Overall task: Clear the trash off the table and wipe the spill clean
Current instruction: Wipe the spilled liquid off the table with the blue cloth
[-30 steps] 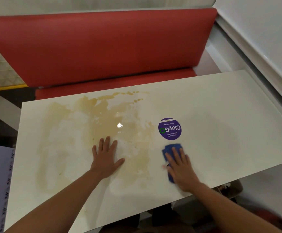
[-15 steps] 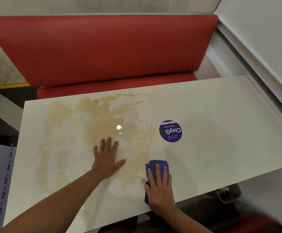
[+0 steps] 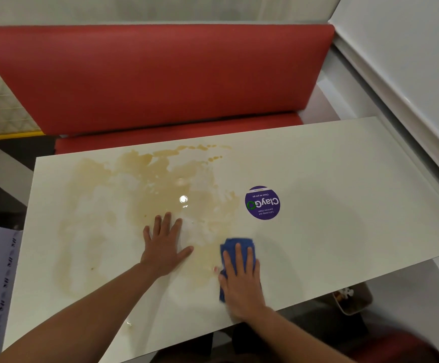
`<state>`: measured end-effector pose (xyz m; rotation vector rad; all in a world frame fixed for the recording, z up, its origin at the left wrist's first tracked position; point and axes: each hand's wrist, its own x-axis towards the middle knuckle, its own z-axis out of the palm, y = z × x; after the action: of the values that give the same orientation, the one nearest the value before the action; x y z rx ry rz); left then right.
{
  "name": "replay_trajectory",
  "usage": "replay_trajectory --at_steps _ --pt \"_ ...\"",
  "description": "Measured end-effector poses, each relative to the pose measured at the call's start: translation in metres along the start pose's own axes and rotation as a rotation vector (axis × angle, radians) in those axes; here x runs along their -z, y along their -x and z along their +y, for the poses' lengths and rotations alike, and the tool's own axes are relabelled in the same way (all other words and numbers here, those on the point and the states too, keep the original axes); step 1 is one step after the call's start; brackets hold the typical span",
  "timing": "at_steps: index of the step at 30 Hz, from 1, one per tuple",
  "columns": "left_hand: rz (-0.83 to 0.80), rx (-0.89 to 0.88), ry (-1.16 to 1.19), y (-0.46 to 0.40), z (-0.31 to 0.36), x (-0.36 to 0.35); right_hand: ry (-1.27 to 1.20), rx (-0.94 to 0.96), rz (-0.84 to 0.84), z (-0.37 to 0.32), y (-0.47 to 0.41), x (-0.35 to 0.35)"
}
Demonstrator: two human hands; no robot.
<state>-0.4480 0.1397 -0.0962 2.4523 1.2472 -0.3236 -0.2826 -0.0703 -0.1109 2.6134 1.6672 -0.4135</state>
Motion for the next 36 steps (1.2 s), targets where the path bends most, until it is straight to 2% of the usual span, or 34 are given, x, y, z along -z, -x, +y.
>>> replay_trajectory --at_steps 3,6,8,12,15,22,26,32,36 --pt "-0.01 -0.004 -0.029 -0.001 0.0 0.0 -0.016 0.124 -0.038 -0.003 0.032 -0.003" --pt "-0.012 -0.008 -0.008 -0.001 -0.001 0.0 0.066 0.205 -0.016 0.018 0.016 -0.001" --pt "-0.016 -0.004 0.009 -0.001 0.001 0.0 0.072 0.142 -0.025 0.036 -0.01 0.003" --pt "-0.023 0.001 -0.003 0.0 0.001 0.002 -0.022 -0.139 -0.002 0.059 -0.069 0.019" --pt "-0.036 0.006 -0.012 0.0 0.003 0.004 -0.009 -0.205 0.02 0.051 -0.074 0.023" --pt "-0.023 0.006 -0.03 0.0 0.002 0.002 -0.026 0.135 -0.03 -0.008 0.027 0.0" --pt "-0.049 0.014 -0.042 0.0 0.003 0.003 0.026 0.211 -0.044 0.009 0.018 -0.002" --pt "-0.06 0.019 0.017 0.002 0.005 0.007 -0.061 -0.165 -0.007 0.081 -0.066 0.025" --pt "-0.058 0.025 0.005 0.002 0.007 0.009 -0.017 -0.175 0.012 0.08 -0.065 0.028"
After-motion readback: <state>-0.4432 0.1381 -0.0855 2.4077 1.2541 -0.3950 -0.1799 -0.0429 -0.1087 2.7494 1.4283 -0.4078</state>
